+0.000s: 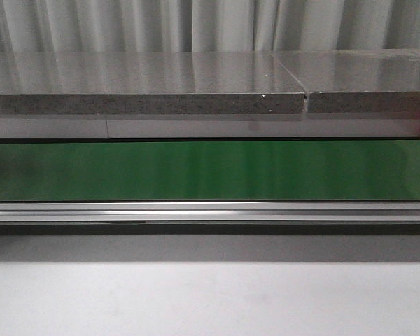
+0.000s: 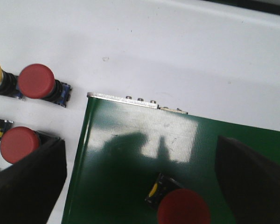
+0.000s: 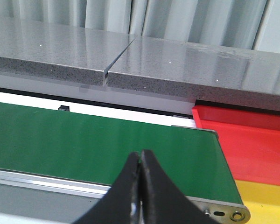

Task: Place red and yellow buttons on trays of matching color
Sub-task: 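Set the red button on the belt and open the left gripper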

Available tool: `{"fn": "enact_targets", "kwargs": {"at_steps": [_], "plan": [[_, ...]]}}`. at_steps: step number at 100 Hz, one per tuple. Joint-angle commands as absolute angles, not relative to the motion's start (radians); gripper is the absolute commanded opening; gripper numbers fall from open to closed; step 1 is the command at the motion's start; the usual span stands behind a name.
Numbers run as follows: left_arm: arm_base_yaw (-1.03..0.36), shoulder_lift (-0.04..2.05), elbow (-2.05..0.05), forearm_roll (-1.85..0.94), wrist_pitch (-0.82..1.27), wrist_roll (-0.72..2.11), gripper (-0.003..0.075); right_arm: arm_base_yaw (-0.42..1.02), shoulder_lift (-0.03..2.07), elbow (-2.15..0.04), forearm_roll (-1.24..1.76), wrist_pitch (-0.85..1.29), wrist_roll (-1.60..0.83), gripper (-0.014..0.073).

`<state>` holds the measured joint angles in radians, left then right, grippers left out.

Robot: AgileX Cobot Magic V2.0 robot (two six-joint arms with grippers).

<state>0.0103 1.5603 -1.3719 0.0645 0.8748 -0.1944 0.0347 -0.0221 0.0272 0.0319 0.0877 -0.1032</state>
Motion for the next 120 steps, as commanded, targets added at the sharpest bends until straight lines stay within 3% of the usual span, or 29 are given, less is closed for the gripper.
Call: {"fn": "enact_targets", "kwargs": {"at_steps": [1,34,88,120], "plan": [[0.012,1.491,-1.407,0.059,0.819,-0.189,0.0629,0.031,-0.031,0.012,0.022,0.000,-0.110,-0.0066],[0.101,1.375,-1.342,0.073,0.851,-0.195,0.0629,0.031,-0.031,0.012,0.022,0.000,-0.110,-0.0066],[0.523,1.192,-0.997,0.073,0.833,-0.227,0.0629,0.031,-0.031,0.012,0.022,0.000,-0.110,-0.0066],[0.611,1.189,-0.776,0.073,0.691,-0.255,0.0629,0.031,-0.031,0.012,0.022,0.000,-0.110,-0.0066]]}}
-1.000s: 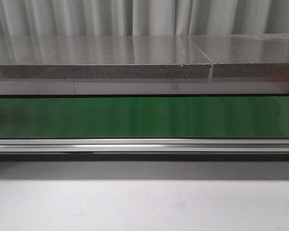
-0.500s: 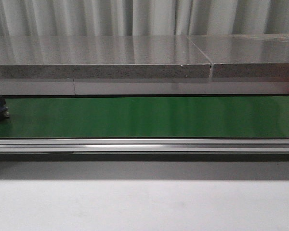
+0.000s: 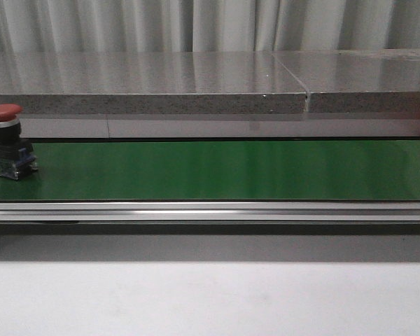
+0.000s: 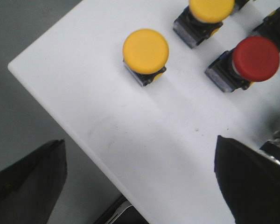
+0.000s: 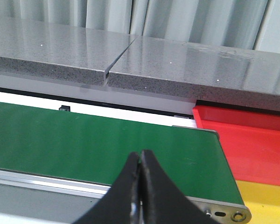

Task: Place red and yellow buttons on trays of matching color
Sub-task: 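Set the red button on the belt and open the left gripper, then move the left gripper down over a yellow push button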

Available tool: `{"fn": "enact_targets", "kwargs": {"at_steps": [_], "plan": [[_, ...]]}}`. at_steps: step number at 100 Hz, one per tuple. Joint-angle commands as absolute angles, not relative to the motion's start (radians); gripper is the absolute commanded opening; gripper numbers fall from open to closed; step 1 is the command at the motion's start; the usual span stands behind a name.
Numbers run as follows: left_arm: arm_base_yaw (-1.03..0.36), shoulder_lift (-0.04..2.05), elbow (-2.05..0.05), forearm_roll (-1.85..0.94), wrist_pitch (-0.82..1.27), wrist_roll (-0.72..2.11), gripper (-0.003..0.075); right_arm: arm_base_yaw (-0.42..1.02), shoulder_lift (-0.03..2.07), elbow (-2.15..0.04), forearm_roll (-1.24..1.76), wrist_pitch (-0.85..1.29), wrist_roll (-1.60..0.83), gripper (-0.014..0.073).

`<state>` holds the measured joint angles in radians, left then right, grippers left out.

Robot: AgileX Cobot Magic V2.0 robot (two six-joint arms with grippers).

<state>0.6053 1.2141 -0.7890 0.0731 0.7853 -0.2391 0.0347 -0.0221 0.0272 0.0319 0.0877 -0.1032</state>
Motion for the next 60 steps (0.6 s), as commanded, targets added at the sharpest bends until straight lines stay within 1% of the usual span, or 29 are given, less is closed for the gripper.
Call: {"fn": "enact_targets", "kwargs": {"at_steps": [1,23,60], "plan": [[0.611,1.189,-0.774,0.073,0.687,-0.255,0.0629,0.031,-0.031,0.012,0.022,0.000,-0.110,-0.0066],[0.614,1.233,-0.758,0.076,0.586,-0.255,0.0629,0.031,-0.031,0.012,0.022,0.000,-0.110,-0.0066],[0.614,1.438,-0.855,0.080,0.565,-0.255,0.0629,0.031,-0.031,0.012,0.022,0.000,-0.110,-0.0066]]}}
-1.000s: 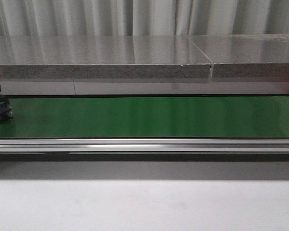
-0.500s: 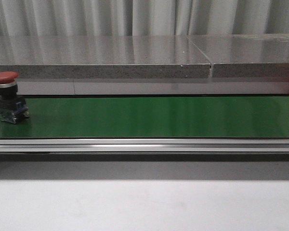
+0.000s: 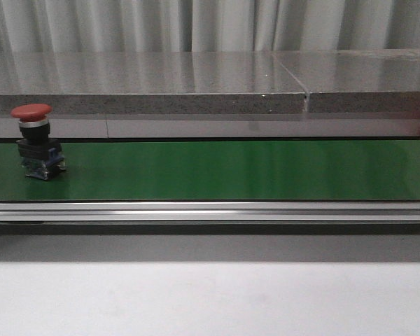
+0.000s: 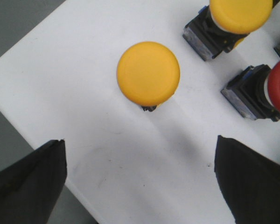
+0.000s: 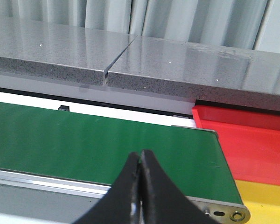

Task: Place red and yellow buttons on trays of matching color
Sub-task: 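Move the left gripper down over a yellow push button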

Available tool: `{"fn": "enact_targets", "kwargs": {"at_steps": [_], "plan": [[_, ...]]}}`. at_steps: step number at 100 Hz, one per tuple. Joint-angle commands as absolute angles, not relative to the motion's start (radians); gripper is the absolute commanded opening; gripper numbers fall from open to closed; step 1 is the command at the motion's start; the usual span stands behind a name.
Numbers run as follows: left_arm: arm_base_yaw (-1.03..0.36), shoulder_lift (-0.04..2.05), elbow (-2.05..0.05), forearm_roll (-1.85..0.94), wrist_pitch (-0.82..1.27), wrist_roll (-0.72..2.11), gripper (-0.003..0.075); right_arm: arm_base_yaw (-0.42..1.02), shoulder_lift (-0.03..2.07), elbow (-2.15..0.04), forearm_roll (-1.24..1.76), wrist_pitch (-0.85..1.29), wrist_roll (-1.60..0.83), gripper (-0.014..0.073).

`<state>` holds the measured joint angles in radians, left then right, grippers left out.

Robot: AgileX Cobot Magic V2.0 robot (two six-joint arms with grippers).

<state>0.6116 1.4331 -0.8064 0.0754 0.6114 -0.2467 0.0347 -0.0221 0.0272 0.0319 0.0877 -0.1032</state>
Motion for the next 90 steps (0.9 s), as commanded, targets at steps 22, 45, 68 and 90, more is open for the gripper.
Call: {"fn": "enact_targets", "kwargs": {"at_steps": [22,45,68,90], "plan": [[0.614,1.500,-0.902,0.080,0.535,-0.255,0.0629,0.031,-0.031,0.012,0.022,0.000,-0.110,-0.0066],[0.614,1.565,-0.942,0.080,0.512,-0.255,0.0629,0.031,-0.031,0.012,0.022,0.000,-0.110,-0.0066],[0.614,1.628,-0.946,0.080,0.466,-0.255,0.0629,0.031,-0.031,0.012,0.022,0.000,-0.110,-0.0066],[0.614,1.644,-0.946,0.069,0.455,-0.255,0.0524,0.031,-0.031,0.012,0.022,0.000,-0.110,-0.0066]]}}
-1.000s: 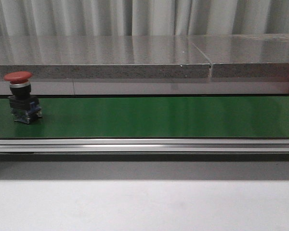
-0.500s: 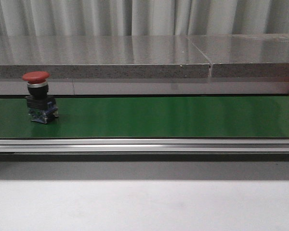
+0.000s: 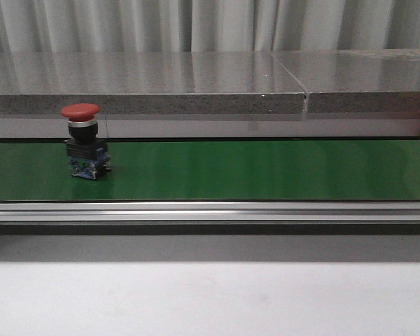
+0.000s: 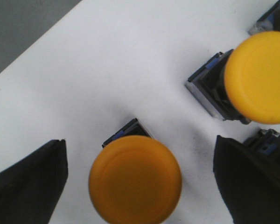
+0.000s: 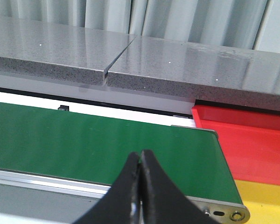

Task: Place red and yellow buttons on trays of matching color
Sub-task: 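Move the left gripper down over a yellow push button, then grasp the yellow button with the left gripper and lift it over the belt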

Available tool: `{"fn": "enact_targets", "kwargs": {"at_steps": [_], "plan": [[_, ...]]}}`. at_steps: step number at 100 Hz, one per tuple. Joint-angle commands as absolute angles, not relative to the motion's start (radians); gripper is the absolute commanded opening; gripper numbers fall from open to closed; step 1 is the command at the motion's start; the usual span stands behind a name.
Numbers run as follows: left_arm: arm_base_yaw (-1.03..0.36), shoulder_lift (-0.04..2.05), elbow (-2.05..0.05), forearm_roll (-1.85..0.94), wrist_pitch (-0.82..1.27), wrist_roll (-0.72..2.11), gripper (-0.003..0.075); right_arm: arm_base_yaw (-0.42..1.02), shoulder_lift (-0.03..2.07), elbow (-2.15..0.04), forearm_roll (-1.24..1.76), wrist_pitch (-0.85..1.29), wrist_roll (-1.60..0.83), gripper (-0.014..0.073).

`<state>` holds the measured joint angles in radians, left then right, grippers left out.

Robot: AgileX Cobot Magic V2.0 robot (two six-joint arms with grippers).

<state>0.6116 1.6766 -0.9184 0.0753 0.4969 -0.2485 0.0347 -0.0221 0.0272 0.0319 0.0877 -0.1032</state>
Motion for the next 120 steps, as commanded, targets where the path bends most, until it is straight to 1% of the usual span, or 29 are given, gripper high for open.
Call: {"fn": "enact_targets", "kwargs": {"at_steps": [1,11,19,20,30,37,49,72,84,94,102,120], "plan": [[0.614,1.644,-0.946,0.069,0.455,-0.255,0.0517,0.031,-0.031,0.012,0.022,0.000,-0.110,-0.0066],[0.614,1.644,-0.946,0.069,0.455,-0.255,0.0395,0.031,-0.031,0.012,0.022,0.000,-0.110,-0.0066],[0.614,1.644,-0.946,0.069,0.455,-0.255,0.0272,0.031,-0.031,0.012,0.022,0.000,-0.110,-0.0066],[0.614,1.644,-0.946,0.069,0.455,-0.255,0.0272,0.031,-0.031,0.012,0.022,0.000,-0.110,-0.0066],[0.614,1.632,-0.946,0.069,0.463,-0.255,0.0143,0.031,-0.031,0.012,0.022,0.000,-0.110,-0.0066],[0.614,1.614,-0.946,0.066,0.485,-0.255,0.0071,0.031,-0.031,0.012,0.022,0.000,-0.110,-0.0066],[0.614,1.559,-0.946,0.060,0.521,-0.255,-0.0020,0.031,-0.031,0.012,0.022,0.000,-0.110,-0.0066],[0.607,1.366,-0.946,0.052,0.555,-0.255,-0.0019,0.031,-0.031,0.012,0.022,0.000,-0.110,-0.0066],[0.567,1.252,-0.946,0.052,0.573,-0.245,-0.0019,0.031,-0.031,0.012,0.022,0.000,-0.110,-0.0066],[0.502,1.177,-0.946,0.052,0.578,-0.224,-0.0019,0.031,-0.031,0.012,0.022,0.000,-0.110,-0.0066],[0.424,1.148,-0.946,0.052,0.587,-0.211,-0.0019,0.031,-0.031,0.012,0.022,0.000,-0.110,-0.0066],[0.239,1.172,-0.998,0.052,0.654,-0.162,-0.0019,0.031,-0.031,0.012,0.022,0.000,-0.110,-0.0066]]}}
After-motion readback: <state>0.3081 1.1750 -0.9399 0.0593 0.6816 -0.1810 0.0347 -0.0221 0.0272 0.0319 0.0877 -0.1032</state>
